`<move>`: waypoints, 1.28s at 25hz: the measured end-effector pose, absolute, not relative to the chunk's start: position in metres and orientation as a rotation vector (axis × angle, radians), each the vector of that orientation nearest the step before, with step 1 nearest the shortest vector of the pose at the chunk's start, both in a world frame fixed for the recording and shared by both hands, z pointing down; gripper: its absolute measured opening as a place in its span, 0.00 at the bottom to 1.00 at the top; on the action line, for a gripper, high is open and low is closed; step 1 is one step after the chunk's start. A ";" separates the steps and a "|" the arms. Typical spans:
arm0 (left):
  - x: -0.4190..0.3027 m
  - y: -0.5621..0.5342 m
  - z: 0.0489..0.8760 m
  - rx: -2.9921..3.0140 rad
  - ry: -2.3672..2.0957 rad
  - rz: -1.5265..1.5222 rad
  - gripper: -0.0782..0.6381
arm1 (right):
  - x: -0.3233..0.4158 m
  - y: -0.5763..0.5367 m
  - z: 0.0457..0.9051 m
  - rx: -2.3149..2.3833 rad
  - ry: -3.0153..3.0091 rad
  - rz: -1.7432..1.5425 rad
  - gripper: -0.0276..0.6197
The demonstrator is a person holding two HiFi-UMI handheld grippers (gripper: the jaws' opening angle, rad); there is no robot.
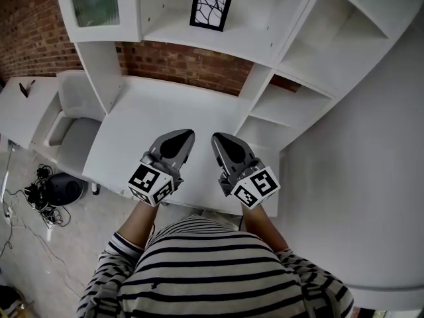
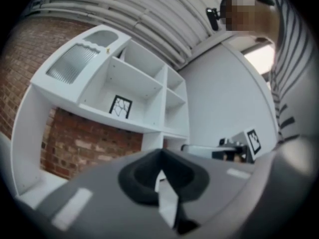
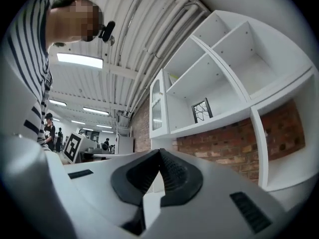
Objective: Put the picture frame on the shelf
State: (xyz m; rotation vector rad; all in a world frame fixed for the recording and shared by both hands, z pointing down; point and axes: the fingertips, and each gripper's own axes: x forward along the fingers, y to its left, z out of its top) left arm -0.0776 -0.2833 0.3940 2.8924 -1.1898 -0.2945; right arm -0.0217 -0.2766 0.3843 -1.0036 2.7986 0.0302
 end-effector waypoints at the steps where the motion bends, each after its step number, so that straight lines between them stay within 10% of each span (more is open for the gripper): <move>1: -0.079 -0.279 0.399 2.890 -1.181 -0.306 0.12 | -0.021 -0.272 0.389 -0.986 2.792 0.004 0.05; 32: -0.078 -0.246 0.399 2.901 -0.979 -0.521 0.12 | -0.023 -0.249 0.399 -0.830 2.817 -0.043 0.05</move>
